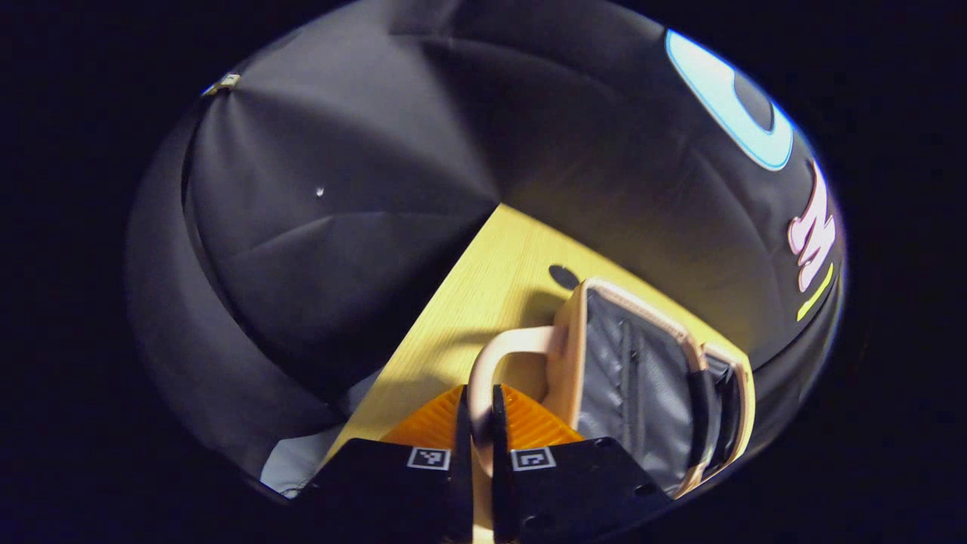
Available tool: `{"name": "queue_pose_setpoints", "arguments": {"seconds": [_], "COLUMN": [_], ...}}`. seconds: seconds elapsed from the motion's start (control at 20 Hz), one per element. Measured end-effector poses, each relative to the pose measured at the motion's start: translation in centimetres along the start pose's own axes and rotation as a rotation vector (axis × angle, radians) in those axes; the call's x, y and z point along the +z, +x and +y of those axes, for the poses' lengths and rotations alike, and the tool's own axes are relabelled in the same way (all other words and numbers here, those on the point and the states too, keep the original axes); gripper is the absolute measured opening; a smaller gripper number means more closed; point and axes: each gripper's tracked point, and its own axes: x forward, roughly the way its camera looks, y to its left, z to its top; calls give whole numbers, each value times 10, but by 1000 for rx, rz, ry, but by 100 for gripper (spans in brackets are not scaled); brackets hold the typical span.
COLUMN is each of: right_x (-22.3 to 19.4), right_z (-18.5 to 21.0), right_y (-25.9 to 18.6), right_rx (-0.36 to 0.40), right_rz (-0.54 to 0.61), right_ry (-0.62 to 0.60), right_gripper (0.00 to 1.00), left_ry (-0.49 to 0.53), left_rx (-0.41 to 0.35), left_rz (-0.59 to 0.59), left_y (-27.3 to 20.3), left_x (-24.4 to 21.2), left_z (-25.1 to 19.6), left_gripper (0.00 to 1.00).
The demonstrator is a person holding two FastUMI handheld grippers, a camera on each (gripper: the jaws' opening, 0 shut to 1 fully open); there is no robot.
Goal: First open the suitcase, pack the skin care products into it, and then close the suitcase.
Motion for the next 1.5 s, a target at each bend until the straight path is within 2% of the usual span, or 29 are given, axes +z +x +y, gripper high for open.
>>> {"name": "queue_pose_setpoints", "arguments": {"seconds": [0.05, 0.2, 0.35, 0.5, 0.6, 0.7, 0.85, 0.9, 0.95, 1.05, 1.2, 1.5], "right_x": [2, 13, 25, 32, 35, 42, 50, 51, 53, 51, 42, 31], "right_z": [-11, -50, -95, -130, -151, -173, -207, -221, -242, -265, -294, -316], "right_y": [0, -4, -14, -22, -25, -26, -27, -25, -26, -28, -25, -18], "right_rx": [-13, -59, -102, -116, -113, -110, -105, -103, -102, -104, -105, -105], "right_rz": [-3, -33, -76, -115, -128, -150, -179, -189, -200, -218, -216, -216], "right_ry": [18, 60, 87, 129, 150, 179, 222, 232, 241, 243, 242, 270], "right_gripper": [98, 97, 98, 97, 97, 97, 97, 96, 96, 97, 98, 98], "left_ry": [43, 212, 335, 448, 506, 519, 463, 445, 427, 398, 371, 321], "left_rx": [4, -14, -84, -155, -179, -212, -294, -311, -316, -315, -275, -183], "left_rz": [-12, -68, -155, -183, -176, -158, -81, -51, -3, 46, 106, 147], "left_y": [-10, -56, -117, -155, -170, -170, -154, -146, -124, -103, -69, -28], "left_x": [6, 49, 93, 98, 80, 49, -17, -38, -78, -118, -166, -210], "left_z": [-4, -43, -133, -230, -296, -365, -463, -484, -510, -529, -539, -532], "left_gripper": [10, 7, 6, 6, 6, 6, 6, 7, 6, 7, 6, 8]}}
